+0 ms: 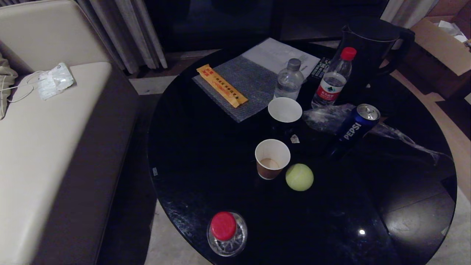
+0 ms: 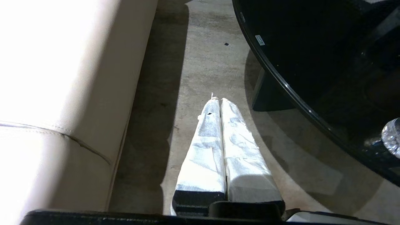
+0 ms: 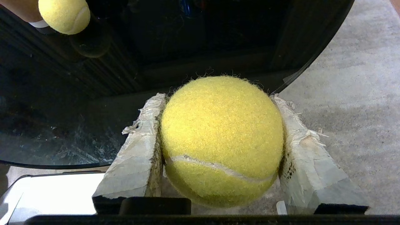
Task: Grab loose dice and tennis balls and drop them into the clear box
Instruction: Put the ball in the box
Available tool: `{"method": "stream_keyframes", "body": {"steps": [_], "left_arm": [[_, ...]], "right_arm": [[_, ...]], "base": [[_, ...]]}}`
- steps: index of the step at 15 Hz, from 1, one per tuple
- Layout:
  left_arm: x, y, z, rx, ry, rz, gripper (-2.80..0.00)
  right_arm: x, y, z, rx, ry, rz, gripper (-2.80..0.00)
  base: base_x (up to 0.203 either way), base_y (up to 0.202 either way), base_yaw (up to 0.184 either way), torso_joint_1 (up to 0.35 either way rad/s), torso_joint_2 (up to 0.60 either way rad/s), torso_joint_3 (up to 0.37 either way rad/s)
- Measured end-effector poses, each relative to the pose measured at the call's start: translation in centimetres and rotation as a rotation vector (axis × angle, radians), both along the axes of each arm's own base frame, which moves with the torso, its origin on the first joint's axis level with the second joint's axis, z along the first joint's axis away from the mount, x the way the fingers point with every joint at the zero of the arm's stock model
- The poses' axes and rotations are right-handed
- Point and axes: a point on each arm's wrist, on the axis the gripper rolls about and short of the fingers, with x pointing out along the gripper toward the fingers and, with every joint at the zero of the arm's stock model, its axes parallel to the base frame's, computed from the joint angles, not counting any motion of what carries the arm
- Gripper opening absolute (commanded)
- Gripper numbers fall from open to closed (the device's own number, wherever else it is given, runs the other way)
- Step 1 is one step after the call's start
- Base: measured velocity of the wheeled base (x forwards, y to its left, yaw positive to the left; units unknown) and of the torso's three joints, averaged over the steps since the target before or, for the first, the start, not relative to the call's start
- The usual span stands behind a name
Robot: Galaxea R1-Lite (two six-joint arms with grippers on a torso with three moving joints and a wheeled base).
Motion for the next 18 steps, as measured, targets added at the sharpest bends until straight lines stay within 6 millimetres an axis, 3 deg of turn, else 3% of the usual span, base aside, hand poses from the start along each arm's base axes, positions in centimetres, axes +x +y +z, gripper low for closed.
{"method": "stream_keyframes", "body": {"steps": [18], "left_arm": [[0.0, 0.0, -0.01, 0.005, 0.001, 0.0, -2.8]], "right_arm": [[0.0, 0.0, 0.0, 0.0, 0.0, 0.0, -2.8]], "base": [[0.0, 0.0, 0.0, 0.003, 0.0, 0.187]]}}
